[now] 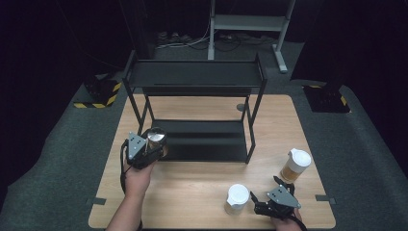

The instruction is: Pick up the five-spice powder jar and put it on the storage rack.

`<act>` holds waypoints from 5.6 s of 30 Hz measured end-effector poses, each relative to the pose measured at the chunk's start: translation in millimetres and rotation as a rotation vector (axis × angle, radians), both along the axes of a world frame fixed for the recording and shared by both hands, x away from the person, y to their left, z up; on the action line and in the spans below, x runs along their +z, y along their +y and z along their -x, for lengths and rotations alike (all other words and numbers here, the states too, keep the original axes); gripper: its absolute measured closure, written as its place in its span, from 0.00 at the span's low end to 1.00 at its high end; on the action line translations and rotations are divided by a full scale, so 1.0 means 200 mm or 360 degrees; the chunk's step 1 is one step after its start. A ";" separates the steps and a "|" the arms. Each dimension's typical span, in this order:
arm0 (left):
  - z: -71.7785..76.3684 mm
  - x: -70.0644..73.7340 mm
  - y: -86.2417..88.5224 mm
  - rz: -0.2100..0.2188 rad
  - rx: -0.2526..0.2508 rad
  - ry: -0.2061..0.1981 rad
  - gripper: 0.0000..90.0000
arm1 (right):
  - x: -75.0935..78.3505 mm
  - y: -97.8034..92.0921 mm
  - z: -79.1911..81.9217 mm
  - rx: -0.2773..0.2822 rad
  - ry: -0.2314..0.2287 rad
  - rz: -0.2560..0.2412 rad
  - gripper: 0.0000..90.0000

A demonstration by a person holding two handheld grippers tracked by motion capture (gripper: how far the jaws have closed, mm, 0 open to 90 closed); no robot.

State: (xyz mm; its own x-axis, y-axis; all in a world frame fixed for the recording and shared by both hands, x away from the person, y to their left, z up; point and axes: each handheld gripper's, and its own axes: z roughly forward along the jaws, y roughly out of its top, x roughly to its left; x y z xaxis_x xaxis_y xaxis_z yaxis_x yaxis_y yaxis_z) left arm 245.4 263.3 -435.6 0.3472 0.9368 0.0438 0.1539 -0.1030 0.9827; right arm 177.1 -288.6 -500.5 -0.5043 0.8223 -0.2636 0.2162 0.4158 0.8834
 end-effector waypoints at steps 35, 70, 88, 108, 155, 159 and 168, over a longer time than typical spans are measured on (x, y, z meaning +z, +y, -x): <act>-0.20 -0.04 -0.08 -0.0019 0.0052 0.0123 0.39 | 0.00 -0.01 0.00 0.0005 0.0009 -0.0024 0.00; -0.27 -0.09 -0.12 -0.0011 0.0085 0.0219 0.38 | 0.00 -0.02 0.00 0.0012 0.0006 -0.0022 0.00; -0.26 -0.09 -0.11 -0.0023 0.0102 0.0238 0.38 | 0.00 -0.02 0.00 0.0012 0.0005 -0.0023 0.00; -0.26 -0.08 -0.13 -0.0022 0.0105 0.0248 0.26 | 0.00 -0.01 0.00 0.0012 0.0009 -0.0020 0.00; -0.01 0.07 -0.14 -0.0062 0.0045 0.0152 0.00 | 0.00 -0.01 0.00 0.0011 0.0004 -0.0006 0.00; 0.03 0.08 -0.12 -0.0072 0.0050 0.0148 0.00 | 0.00 -0.01 0.00 0.0011 0.0005 -0.0006 0.00; 0.13 0.07 -0.10 -0.0075 0.0065 0.0131 0.00 | 0.00 -0.01 0.00 0.0008 0.0003 -0.0004 0.00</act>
